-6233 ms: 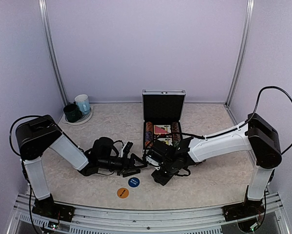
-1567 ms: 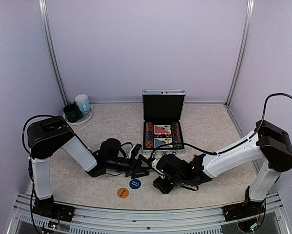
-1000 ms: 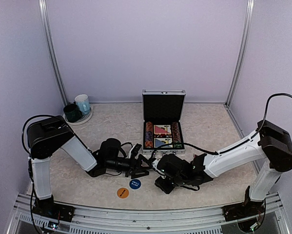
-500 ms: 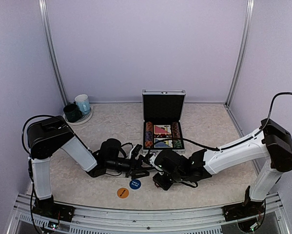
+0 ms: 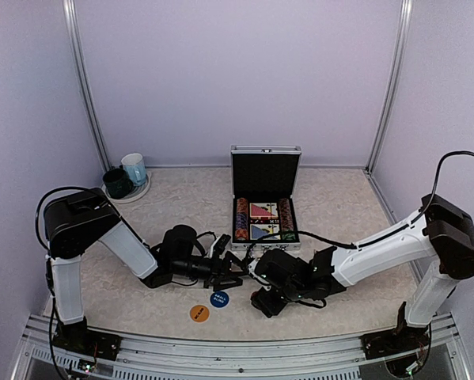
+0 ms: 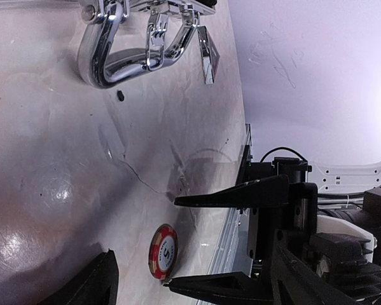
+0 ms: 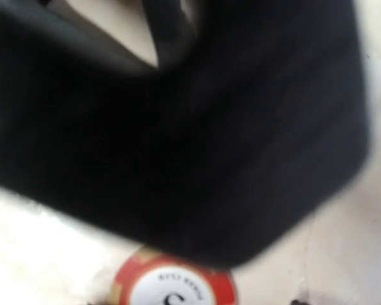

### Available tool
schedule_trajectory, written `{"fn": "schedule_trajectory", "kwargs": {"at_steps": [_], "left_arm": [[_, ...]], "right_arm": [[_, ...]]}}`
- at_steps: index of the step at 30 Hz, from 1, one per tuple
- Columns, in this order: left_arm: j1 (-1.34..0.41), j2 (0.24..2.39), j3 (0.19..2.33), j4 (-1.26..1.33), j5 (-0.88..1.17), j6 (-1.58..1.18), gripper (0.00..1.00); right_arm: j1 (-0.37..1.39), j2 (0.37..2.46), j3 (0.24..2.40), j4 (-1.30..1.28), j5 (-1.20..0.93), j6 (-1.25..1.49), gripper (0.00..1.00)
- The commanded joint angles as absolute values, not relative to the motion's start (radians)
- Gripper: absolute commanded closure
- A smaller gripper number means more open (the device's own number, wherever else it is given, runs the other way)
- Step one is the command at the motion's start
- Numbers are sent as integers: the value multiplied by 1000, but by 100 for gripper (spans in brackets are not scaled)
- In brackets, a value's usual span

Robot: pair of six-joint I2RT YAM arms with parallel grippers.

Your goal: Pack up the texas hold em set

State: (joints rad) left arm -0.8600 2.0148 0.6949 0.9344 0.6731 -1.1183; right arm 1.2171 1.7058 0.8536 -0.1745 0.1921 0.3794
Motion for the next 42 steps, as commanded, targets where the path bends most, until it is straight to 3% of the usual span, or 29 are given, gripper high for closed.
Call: {"fn": "schedule_trajectory", "kwargs": {"at_steps": [1, 13, 22, 38, 42], "left_arm": [[-864, 1992, 689, 955, 662, -1109, 18], [-864, 1979, 676, 951, 652, -1108, 18], [-863, 1975, 675, 949, 650, -1108, 18], [-862, 1973, 678, 945, 653, -1106, 19], [-862, 1969, 678, 944, 651, -1105, 19]], "right_arm": [[1227, 1738, 839, -144, 186, 409, 36], [1228, 1758, 833, -127, 151, 418, 57], [1228, 1727, 856, -149, 174, 403, 64], [1229, 1738, 960, -268, 155, 385, 60], [1233, 1748, 976, -286, 124, 392, 52]]}}
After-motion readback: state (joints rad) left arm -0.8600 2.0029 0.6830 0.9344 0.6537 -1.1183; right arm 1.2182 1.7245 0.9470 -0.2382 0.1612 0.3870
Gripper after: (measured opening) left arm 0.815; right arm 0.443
